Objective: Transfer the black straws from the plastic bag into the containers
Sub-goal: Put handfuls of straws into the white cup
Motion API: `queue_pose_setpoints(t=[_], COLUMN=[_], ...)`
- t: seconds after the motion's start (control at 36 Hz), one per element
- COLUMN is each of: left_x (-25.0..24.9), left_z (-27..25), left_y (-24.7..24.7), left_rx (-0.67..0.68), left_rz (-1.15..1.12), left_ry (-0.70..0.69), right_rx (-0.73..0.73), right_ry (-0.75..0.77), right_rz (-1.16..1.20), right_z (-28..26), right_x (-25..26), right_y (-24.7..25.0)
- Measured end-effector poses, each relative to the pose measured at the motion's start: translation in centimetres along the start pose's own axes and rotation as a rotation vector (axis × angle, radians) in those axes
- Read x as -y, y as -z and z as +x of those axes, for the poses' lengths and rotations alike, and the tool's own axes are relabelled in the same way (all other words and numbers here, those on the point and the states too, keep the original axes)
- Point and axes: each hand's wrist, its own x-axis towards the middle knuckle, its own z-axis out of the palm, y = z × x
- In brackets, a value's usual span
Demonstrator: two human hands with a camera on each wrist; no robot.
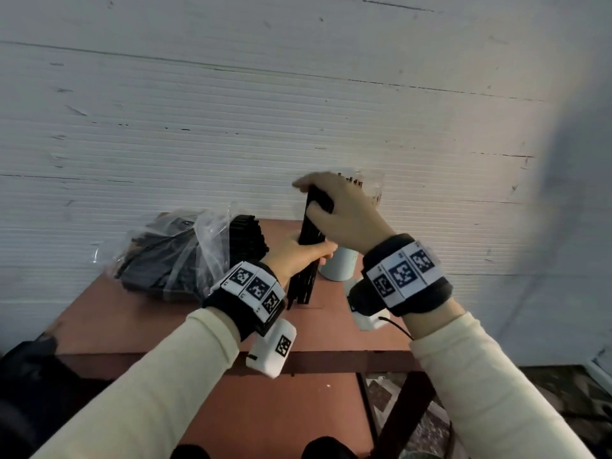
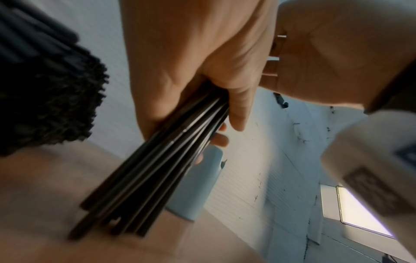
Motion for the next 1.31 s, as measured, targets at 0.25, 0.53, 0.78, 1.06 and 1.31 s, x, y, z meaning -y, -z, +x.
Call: queue_pose_setpoints(t=[0.25,0.53,0.78,1.06,1.31], left_x=[1.2,1.9,1.8,-1.2,-3.7], left_z=[-0.6,-0.4,-0.4,-1.8,-1.7], left_y=[-0.2,0.1,0.1,1.3,0.2], left_rx=[-0.012,-0.011,0.031,0.159,0.437], left_rz=[-0.031,0.000,-0.022,-0.037,0.222], left_ry=[0.083,0.119,0.149,-0.119,-0.120], right_rx=[-0.126,-0.136,-0.101,0.058,0.071], right_ry=[0.082,0.059,0.055,-0.260,-0.203], right_rz=[-0.010,-0.044,-0.040,0.110,0.302], right_z=[-0.1,0.0,-0.1,-2.2,-2.9], right_x=[-1.1,-1.6,-1.1,-0.7,-2.1], right_y=[-1.2,-2.6,-2.2,1.4,0.8])
